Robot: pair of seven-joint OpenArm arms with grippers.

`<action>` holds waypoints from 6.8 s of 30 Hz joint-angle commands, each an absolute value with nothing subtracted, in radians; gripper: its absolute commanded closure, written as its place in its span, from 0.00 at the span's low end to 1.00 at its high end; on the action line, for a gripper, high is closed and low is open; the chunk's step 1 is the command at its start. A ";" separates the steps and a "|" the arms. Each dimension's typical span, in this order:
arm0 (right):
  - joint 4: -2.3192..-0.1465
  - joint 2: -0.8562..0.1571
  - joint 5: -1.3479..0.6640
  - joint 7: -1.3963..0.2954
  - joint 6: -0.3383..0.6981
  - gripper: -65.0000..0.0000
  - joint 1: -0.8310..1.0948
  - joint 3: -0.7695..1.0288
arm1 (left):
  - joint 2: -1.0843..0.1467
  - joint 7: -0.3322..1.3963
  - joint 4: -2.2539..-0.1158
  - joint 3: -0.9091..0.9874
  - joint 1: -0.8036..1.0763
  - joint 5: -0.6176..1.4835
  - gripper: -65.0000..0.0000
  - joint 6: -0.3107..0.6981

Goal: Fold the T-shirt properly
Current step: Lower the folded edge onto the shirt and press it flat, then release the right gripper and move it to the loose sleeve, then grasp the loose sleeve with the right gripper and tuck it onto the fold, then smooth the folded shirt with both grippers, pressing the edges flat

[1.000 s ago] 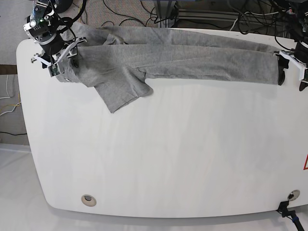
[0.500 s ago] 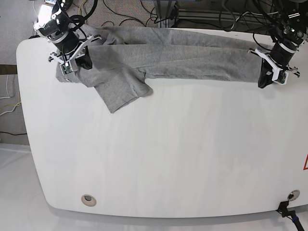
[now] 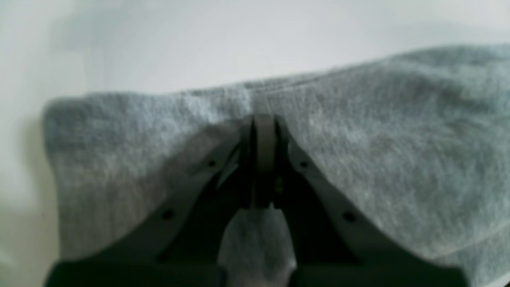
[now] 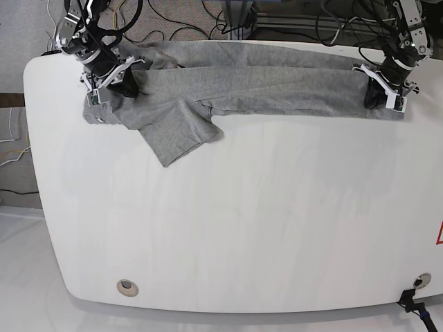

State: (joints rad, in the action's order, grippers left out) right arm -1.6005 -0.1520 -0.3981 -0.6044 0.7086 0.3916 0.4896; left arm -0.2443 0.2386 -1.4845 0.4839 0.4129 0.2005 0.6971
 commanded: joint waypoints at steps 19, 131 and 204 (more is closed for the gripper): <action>-1.408 -0.216 -0.289 -0.645 0.698 1.00 0.179 0.489 | -0.275 0.222 -1.428 0.492 0.246 0.156 1.00 0.698; -1.928 -0.157 -0.374 -0.886 0.698 0.85 0.384 0.213 | -0.277 0.223 -1.578 0.547 0.294 0.157 1.00 0.698; -1.698 -0.159 -0.375 -0.455 0.484 1.00 0.364 0.343 | -0.214 0.220 -1.573 0.447 0.331 0.157 1.00 0.671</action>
State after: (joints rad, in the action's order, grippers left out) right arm -1.6279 -0.1490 -0.3607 -0.4782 0.4850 0.3500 0.3386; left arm -0.1951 0.2520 -1.5219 0.4385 0.3405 0.1341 0.6708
